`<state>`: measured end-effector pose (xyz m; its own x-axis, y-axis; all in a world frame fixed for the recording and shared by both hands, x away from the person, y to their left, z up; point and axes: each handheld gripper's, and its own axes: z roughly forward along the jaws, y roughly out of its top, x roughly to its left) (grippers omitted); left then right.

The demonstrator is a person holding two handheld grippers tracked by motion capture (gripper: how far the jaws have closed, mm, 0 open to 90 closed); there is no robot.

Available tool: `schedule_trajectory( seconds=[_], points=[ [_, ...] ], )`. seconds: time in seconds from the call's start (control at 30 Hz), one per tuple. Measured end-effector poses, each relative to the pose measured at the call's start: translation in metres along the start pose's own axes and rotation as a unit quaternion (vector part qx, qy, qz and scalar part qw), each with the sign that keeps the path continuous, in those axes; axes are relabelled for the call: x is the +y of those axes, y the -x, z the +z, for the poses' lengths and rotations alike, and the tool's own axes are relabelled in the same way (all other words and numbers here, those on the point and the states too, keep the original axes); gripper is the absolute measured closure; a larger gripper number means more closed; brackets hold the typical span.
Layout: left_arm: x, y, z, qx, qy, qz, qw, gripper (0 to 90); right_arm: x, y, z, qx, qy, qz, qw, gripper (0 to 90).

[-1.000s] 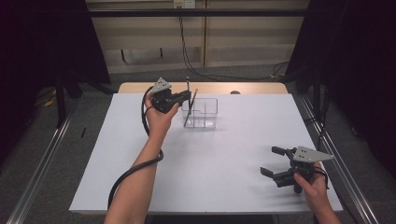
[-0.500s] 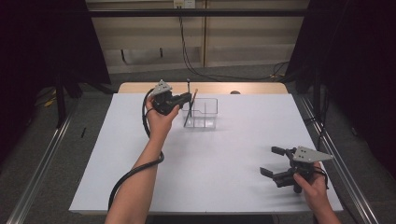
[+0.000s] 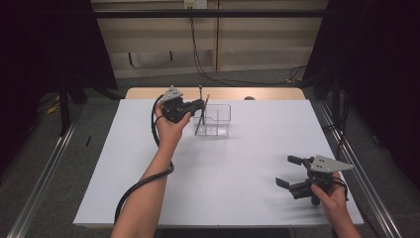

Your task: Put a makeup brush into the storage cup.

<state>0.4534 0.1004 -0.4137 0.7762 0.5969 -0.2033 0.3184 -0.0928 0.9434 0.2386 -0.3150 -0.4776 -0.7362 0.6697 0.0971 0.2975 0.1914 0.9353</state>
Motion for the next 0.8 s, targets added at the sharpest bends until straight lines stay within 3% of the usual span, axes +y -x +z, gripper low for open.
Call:
schedule_trajectory(
  seconds=[0.1, 0.33, 0.6, 0.8],
  points=[
    [-0.001, 0.001, -0.001, -0.006, -0.005, 0.004, 1.0, 71.5, 0.0, 0.0, 0.0, 0.001, -0.001, -0.001, 1.0, 3.5],
    [-0.002, 0.001, -0.004, -0.013, 0.002, 0.0, 0.9999, 49.8, 0.0, -0.001, 0.001, 0.001, -0.002, 0.0, 1.0, 3.4],
    [-0.006, 0.004, -0.008, -0.026, -0.001, 0.002, 0.9996, 39.3, 0.0, -0.001, 0.002, 0.0, -0.002, -0.002, 1.0, 3.4],
    [-0.008, 0.005, -0.01, -0.023, -0.004, -0.006, 0.9997, 31.2, 0.001, -0.001, 0.002, 0.002, -0.003, -0.002, 1.0, 3.4]
  ],
)
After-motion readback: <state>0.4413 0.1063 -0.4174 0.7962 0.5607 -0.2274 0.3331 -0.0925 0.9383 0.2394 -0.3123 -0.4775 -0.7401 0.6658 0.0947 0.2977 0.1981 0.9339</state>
